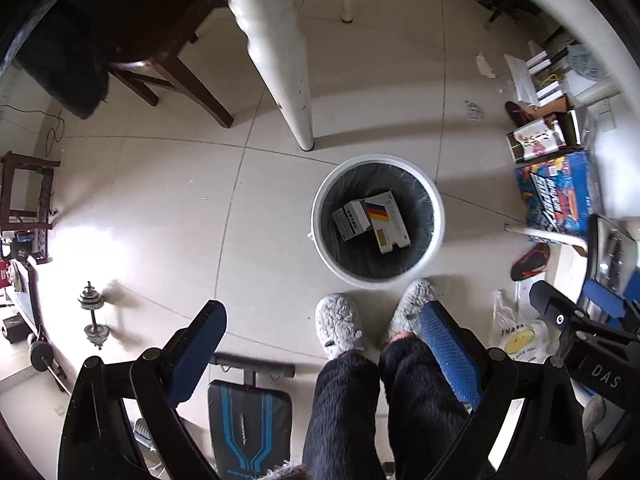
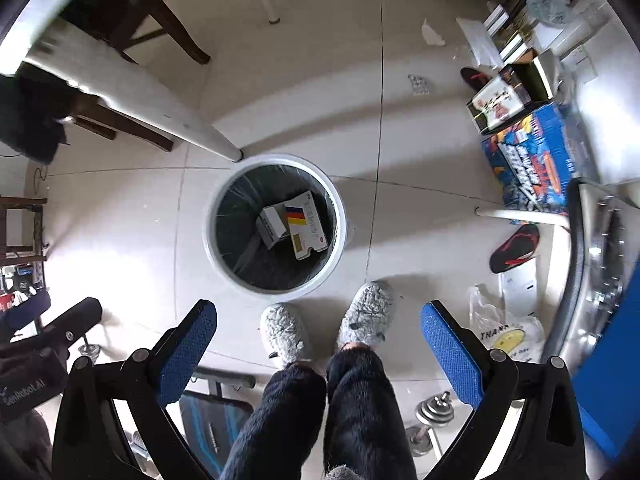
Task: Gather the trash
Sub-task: 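Grasp the white-blue medicine box with the left tool while the right tool grasps the clear plastic bag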
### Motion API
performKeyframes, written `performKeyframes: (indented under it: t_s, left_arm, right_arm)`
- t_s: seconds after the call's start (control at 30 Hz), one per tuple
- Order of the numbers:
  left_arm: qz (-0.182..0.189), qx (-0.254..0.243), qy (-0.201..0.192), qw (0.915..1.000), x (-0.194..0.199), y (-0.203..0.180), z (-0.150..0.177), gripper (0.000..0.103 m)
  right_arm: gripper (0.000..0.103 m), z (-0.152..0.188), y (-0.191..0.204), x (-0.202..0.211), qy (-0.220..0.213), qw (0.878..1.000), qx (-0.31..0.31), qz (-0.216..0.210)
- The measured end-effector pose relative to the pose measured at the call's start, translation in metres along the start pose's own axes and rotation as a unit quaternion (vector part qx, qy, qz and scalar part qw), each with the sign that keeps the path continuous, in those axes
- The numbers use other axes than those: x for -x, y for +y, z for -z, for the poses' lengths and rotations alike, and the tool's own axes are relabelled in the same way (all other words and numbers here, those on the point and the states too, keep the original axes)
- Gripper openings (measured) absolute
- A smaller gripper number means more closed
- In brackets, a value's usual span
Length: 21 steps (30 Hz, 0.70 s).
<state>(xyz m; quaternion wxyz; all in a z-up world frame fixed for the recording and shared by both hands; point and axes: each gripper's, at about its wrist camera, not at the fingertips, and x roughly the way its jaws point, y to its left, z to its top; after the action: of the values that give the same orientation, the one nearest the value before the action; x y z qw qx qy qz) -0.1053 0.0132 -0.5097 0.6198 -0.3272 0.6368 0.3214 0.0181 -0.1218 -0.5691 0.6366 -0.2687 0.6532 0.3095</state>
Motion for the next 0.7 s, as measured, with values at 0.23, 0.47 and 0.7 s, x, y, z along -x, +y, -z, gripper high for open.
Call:
performKeyframes:
  t_s: [0.23,0.47,0.7]
  left_arm:
    - [-0.002,-0.011,-0.020,0.9997,0.095,0.004,0.020,0.100]
    - [-0.013,-0.013,-0.075,0.9970,0.186,-0.014,0.007,0.100]
    - [-0.005,-0.003,-0.119,0.9929,0.234,-0.072,-0.050,0.100]
  right_arm:
    - [0.103,0.026,0.005,0.109,-0.012,1.000,-0.008,-0.012]
    - [0.103,0.028,-0.014,0.217,-0.039,0.996,-0.057,-0.052]
    - [0.103,-0.038,-0.091,0.303,-0.081,0.993,-0.084,-0.030]
